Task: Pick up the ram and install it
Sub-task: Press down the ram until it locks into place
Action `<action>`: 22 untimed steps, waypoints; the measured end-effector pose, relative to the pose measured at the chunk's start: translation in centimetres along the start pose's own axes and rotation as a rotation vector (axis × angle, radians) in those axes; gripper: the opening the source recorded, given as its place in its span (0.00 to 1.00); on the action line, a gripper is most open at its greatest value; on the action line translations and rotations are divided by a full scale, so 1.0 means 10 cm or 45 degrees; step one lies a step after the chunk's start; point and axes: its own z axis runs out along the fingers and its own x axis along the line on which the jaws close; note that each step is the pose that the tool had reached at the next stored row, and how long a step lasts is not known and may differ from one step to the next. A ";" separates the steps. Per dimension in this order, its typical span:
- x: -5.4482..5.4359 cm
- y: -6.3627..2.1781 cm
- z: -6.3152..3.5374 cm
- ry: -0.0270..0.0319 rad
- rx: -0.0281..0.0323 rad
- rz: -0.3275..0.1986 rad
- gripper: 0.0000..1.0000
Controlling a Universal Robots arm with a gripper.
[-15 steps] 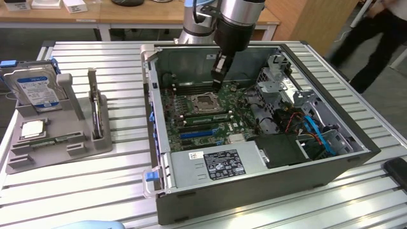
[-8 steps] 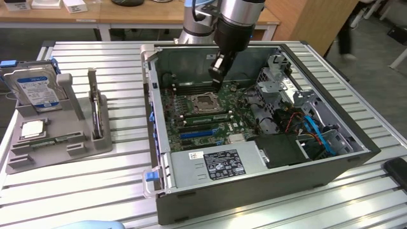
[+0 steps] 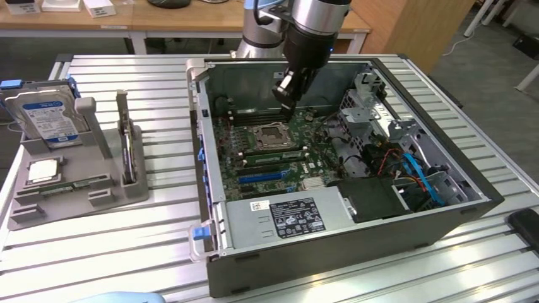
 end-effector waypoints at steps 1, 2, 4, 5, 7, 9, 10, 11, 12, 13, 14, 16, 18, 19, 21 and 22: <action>0.00 0.000 0.001 -0.0010 -0.0005 0.023 0.10; 0.00 0.000 0.001 -0.0019 -0.0009 0.044 0.10; 0.00 0.000 0.003 -0.0039 -0.0018 0.087 0.10; 0.00 0.000 0.004 -0.0049 -0.0022 0.109 0.10; 0.00 -0.001 0.006 -0.0069 -0.0032 0.153 0.10; 0.00 -0.001 0.008 -0.0089 -0.0042 0.196 0.10; 0.00 -0.001 0.009 -0.0100 -0.0047 0.218 0.10; 0.00 -0.001 0.009 -0.0109 -0.0052 0.239 0.10; 0.00 -0.001 0.010 -0.0120 -0.0057 0.261 0.10; 0.00 -0.001 0.012 -0.0130 -0.0062 0.284 0.10; 0.00 -0.001 0.013 -0.0141 -0.0067 0.306 0.10; 0.00 -0.001 0.014 -0.0161 -0.0077 0.349 0.10; 0.00 -0.001 0.016 -0.0182 -0.0087 0.395 0.10; 0.00 -0.001 0.017 -0.0192 -0.0091 0.416 0.10; 0.00 -0.001 0.020 -0.0213 -0.0102 0.459 0.10; 0.00 -0.001 0.021 -0.0223 -0.0107 0.481 0.10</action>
